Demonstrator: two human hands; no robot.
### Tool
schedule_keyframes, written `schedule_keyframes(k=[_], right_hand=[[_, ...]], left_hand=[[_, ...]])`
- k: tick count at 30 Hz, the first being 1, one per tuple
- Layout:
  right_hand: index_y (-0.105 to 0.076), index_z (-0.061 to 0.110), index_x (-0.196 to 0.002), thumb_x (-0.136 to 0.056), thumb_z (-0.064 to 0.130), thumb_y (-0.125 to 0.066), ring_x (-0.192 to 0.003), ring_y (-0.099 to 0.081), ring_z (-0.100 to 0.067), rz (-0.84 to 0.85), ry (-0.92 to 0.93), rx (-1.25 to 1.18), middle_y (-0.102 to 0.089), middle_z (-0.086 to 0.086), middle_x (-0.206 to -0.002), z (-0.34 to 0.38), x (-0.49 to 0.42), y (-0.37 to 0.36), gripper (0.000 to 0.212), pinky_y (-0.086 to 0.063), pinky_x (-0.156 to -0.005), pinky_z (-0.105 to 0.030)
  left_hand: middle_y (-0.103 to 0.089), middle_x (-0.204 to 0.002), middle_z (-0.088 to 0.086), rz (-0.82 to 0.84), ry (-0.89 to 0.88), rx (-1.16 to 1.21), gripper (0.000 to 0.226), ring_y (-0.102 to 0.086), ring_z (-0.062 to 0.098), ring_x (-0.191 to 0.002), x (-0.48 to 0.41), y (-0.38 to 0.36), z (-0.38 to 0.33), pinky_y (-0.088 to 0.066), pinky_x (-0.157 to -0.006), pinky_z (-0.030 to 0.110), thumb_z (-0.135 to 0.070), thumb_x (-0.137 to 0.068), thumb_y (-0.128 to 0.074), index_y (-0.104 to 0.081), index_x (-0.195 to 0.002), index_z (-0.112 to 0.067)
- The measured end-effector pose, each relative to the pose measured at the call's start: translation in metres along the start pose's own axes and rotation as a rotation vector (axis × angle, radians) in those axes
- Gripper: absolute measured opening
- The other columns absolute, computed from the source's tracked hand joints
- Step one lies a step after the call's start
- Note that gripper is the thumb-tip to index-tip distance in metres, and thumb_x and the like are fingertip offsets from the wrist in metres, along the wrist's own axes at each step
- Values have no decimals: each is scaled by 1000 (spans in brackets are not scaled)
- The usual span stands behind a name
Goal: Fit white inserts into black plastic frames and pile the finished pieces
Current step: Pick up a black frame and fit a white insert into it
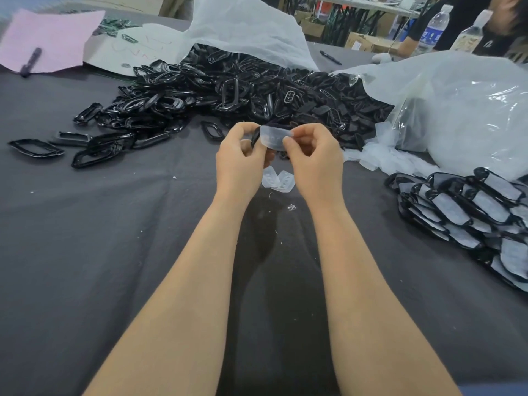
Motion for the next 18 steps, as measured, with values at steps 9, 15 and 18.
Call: schedule_keyframes(k=[9,15,18], right_hand=[[-62,7,-91,-91,11,-60,-67,-50,-2,-98,32,120,-54,12,-73,-4,0,-1,4,-39,-66,-9],[-58,15,-85,-91,11,-61,-65,-50,3,-113,-55,34,-53,16,-71,-6,-1,0,8,-39,-65,-5],[-58,15,-87,-92,13,-61,-70,-52,-3,-99,-85,21,-58,9,-76,-7,-1,0,6,-39,-65,-7]], left_hand=[[-68,-76,2,41,-61,-43,26,-66,-1,-64,-1,-2,0,-53,-66,15,-6,-96,-52,-54,-91,-32],[-68,-77,0,69,-71,-43,24,-67,0,-65,0,-4,0,-54,-67,15,-5,-97,-52,-53,-94,-29],[-69,-76,-1,76,-71,-44,25,-67,-1,-64,1,-4,-1,-54,-67,15,-5,-96,-53,-53,-92,-30]])
Point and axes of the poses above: each hand's wrist, its own x-axis away from the middle knuckle, its own y-axis out of the back of the hand, z = x × y, the point moved 2 cm from there along -x, towards the middle knuckle
